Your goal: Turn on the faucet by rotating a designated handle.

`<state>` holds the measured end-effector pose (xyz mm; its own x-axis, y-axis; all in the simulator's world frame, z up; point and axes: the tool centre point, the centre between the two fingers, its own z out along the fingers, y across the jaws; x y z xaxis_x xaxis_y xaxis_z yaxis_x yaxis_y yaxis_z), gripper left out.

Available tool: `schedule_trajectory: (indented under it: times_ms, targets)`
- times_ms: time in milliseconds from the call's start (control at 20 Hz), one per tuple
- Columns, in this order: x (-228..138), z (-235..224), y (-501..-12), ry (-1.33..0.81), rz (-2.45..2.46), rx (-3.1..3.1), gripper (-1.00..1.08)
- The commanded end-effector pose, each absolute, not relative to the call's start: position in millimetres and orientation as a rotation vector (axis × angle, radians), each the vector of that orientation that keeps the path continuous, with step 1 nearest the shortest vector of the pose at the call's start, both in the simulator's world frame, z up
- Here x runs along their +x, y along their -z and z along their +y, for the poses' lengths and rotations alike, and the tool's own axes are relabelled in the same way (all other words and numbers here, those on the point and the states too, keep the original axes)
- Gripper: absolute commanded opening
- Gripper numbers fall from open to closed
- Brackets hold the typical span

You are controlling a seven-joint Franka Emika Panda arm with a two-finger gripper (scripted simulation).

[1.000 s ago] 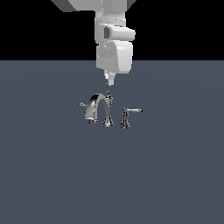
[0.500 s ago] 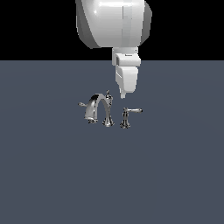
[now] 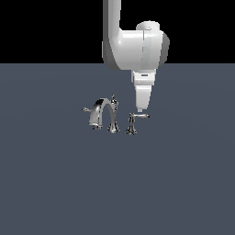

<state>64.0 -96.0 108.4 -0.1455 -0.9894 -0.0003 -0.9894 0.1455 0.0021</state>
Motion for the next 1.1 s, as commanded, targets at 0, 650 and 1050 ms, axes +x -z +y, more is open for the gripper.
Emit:
schedule_trajectory:
  times_ms: [0,650,1050]
  targets:
    - [67.7,-105.4,-100.7,0.0,-2.42,2.002,-1.0]
    - [70.0,-114.2,-93.9,0.0,-2.458,1.956,-1.0]
    - [49.2,-117.6,-93.9,0.0,-2.458,1.956,-1.0]
